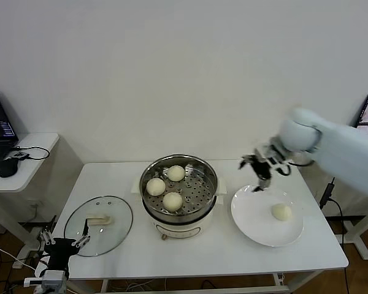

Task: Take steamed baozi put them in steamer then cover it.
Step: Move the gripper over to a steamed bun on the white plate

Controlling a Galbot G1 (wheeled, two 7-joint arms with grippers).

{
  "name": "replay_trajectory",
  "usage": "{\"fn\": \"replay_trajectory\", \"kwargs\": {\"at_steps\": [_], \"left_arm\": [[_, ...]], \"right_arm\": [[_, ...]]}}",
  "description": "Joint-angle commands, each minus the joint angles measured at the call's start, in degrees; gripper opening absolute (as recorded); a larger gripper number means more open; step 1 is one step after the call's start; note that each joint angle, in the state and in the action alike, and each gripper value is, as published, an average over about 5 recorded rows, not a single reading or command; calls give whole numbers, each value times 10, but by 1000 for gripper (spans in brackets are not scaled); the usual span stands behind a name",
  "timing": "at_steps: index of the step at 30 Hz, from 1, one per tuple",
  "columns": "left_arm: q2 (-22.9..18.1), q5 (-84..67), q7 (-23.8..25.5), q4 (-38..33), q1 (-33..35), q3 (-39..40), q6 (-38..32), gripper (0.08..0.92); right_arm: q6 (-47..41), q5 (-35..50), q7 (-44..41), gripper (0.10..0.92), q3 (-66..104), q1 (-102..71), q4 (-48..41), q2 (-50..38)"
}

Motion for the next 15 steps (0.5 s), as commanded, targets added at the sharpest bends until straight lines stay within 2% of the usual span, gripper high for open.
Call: {"fn": "replay_trajectory", "kwargs": {"at_steps": [1, 15], "left_arm": [[1, 2, 0, 1, 5, -3, -1, 823], [0, 4, 2, 6, 9, -6, 0, 823]], "right_arm": [[10, -114, 1, 823, 154, -210, -52, -83], [32, -192, 25, 822, 213, -279, -144, 4]]}}
